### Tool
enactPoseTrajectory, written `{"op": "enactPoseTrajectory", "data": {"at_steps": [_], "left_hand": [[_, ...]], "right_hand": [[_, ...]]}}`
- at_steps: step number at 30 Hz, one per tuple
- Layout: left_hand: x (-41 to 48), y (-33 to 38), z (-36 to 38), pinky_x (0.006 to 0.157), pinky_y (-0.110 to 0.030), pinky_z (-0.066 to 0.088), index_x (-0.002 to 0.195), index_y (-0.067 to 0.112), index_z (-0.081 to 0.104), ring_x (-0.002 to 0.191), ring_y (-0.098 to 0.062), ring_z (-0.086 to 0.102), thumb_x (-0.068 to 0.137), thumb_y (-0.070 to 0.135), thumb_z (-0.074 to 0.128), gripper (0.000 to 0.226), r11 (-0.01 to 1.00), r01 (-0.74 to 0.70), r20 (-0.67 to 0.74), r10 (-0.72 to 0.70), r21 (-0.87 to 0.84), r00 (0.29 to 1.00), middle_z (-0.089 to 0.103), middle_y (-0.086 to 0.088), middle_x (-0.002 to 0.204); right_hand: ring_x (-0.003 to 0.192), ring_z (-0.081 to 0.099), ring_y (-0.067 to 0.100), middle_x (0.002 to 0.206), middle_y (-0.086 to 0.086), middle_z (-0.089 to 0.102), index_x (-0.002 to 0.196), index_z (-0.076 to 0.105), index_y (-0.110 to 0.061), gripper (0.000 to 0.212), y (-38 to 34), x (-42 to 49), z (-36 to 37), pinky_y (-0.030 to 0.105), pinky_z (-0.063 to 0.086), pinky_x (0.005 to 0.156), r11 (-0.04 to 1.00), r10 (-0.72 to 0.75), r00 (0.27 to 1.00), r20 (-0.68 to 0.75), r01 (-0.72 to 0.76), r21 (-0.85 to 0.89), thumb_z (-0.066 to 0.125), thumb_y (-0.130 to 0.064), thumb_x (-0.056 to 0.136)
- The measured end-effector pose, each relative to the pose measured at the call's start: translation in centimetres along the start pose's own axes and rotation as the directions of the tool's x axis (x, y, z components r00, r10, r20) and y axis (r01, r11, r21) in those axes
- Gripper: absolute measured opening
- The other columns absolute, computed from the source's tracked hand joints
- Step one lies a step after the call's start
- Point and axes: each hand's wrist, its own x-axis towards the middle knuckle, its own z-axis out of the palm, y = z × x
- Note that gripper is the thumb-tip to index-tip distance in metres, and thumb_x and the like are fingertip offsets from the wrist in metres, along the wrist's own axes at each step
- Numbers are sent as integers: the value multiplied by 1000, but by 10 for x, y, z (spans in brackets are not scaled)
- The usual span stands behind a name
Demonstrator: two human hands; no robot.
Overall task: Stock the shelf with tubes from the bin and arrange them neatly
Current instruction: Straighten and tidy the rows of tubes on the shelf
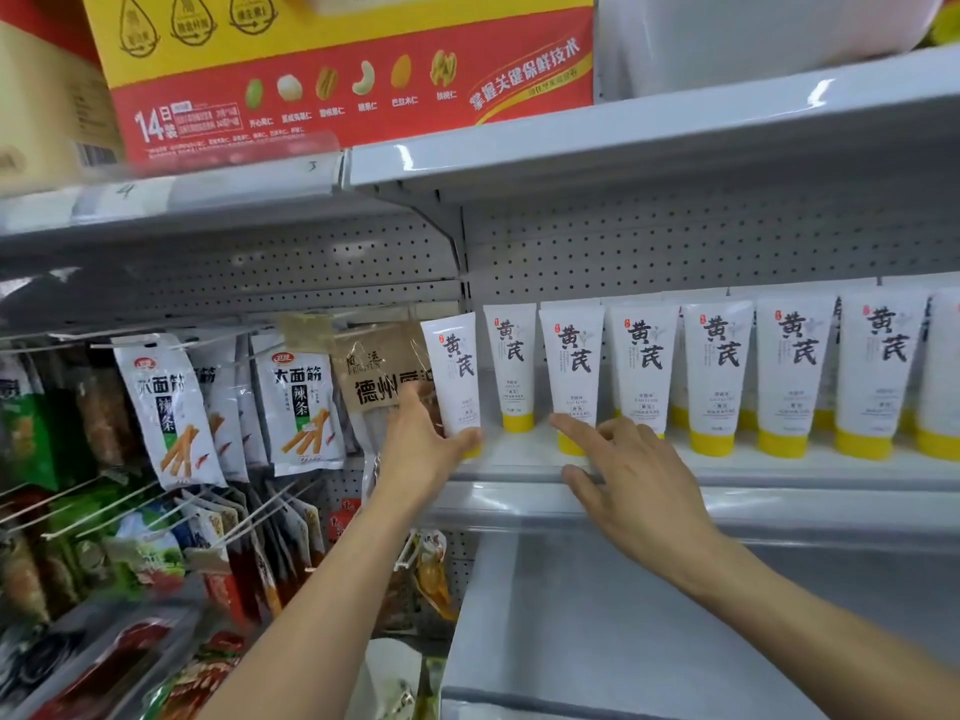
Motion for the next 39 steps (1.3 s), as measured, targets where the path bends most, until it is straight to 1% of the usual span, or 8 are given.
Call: {"op": "enactPoseTrajectory", "data": {"at_steps": [5,12,16,23,27,31,35,39], "left_hand": [[2,5,7,83,-40,57,125,23,46,89,-9,66,76,26,80,59,997,-51,66,47,60,997,68,7,105],[3,23,13,79,-24,53,135,19,45,95,-10,63,80,14,77,64,996,-80,272,88,-39,958,64,6,113],[2,21,17,80,-25,54,131,22,46,90,-5,64,80,14,77,59,993,-91,254,108,-79,961,66,8,110],[1,17,21,73,-18,52,127,29,46,85,8,60,80,16,77,57,989,-107,233,129,-102,964,61,21,95],[2,16,21,81,-28,56,127,29,47,91,1,63,79,18,78,58,989,-107,232,128,-103,964,64,14,103],[5,17,15,79,-21,53,125,27,44,96,-1,62,79,15,77,57,987,-70,283,109,-143,953,63,13,107],[29,10,5,108,-36,42,128,17,47,119,-16,55,83,-9,53,53,907,96,199,-14,-409,980,56,-2,132],[47,10,13,100,-30,45,145,11,37,123,-18,53,87,-12,55,65,892,117,243,-8,-437,970,52,-6,140]], "right_hand": [[85,59,33,95,8,63,131,56,-36,45,2,5,6,40,48,74,998,13,1000,22,-12,-64,59,-44,86],[110,48,24,116,-1,59,143,33,-47,55,3,11,-5,35,37,91,997,29,985,168,-18,-69,21,-66,93],[110,46,22,114,-3,58,144,31,-47,85,3,11,-1,35,36,92,996,41,986,159,-28,-81,-8,-71,72],[112,45,21,118,-5,57,144,32,-47,84,4,7,5,35,34,93,996,39,993,110,-30,-81,-9,-70,75],[112,45,21,119,-6,56,145,30,-47,83,3,7,4,34,34,93,996,28,994,104,-18,-92,-10,-69,75],[110,46,22,116,-3,60,143,34,-46,81,6,7,3,35,34,91,998,20,993,113,-14,-55,-5,-69,76],[109,45,21,116,-3,59,144,32,-47,82,6,7,2,34,33,91,999,7,991,133,-1,-47,-6,-69,74],[110,43,20,118,-6,57,145,29,-48,84,5,7,0,32,32,92,999,13,989,147,-7,-39,-8,-70,72]]}}
